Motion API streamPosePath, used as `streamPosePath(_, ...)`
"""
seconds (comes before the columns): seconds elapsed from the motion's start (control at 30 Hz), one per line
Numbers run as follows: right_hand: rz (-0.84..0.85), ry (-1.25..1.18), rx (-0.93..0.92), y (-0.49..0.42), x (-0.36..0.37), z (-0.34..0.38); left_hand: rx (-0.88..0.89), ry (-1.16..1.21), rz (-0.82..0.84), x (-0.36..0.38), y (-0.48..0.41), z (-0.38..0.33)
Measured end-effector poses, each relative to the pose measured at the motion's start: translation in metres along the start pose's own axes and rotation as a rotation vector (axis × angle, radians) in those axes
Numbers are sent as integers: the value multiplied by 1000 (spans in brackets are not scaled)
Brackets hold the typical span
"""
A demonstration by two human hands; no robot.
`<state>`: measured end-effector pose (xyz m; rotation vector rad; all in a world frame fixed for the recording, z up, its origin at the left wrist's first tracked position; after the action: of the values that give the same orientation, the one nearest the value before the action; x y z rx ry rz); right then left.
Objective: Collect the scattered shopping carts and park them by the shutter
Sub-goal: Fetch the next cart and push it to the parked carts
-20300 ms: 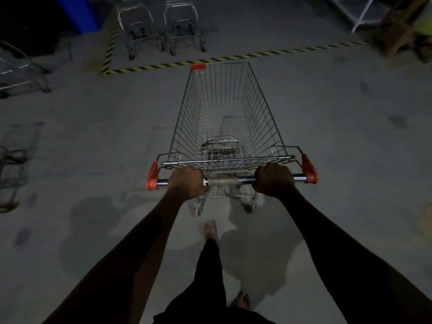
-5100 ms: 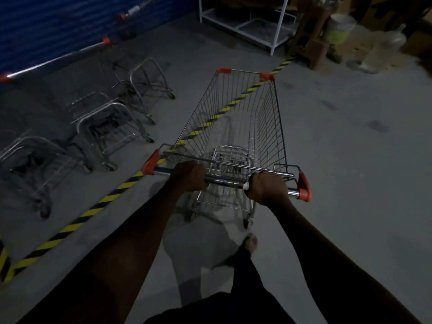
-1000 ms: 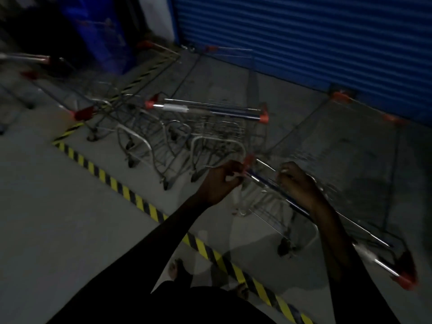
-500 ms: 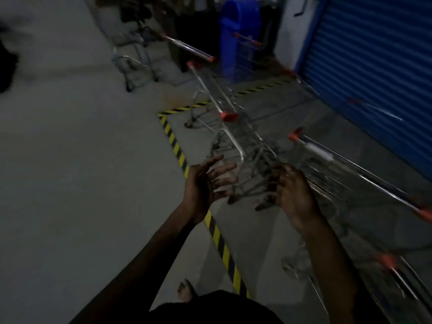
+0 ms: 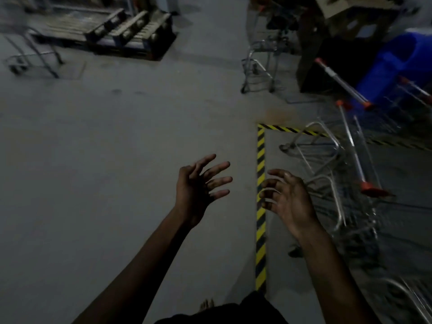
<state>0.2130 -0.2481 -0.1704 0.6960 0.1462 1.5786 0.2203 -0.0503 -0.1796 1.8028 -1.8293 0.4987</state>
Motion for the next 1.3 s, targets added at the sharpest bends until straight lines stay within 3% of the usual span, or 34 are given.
streamPosePath(0.23, 183, 64, 90, -122, 45, 35, 121, -60, -150, -32, -84, -33)
streamPosePath(0.37, 272, 159, 79, -200, 69, 75, 187, -223, -268, -40, -142, -55)
streamPosePath(0.47, 286, 301, 23, -247, 84, 110, 270, -749, -327, -46, -180, -77)
streamPosePath(0.53, 299, 430, -62, -278, 98, 133, 351, -1131, -261, -46, -201, -90)
streamPosePath(0.73, 255, 957, -332, -363, 151, 163, 305, -1717, -329, -74, -250, -115)
streamPosePath(0.9, 295, 1327, -599, -424, 223, 166, 217, -1908, -441, -135, -297, -140)
streamPosePath(1.03, 334, 1487, -723, -479, 291, 171, 146, -1960, -481, -192, -350, -174)
streamPosePath(1.3, 351, 1735, -698, -602, 425, 196, 79, -1940, -510, -293, -461, -273)
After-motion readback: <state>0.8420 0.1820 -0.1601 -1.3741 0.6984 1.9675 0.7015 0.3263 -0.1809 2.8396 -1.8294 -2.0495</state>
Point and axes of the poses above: each hand's wrist, its own y-axis away from the middle knuckle, its own x-axis out of the palm, z = x × y, the point moved 8 cm from there along -y, towards the middle knuckle, and after that the axes turned 12 degrees about x, right-handed, at the moved point
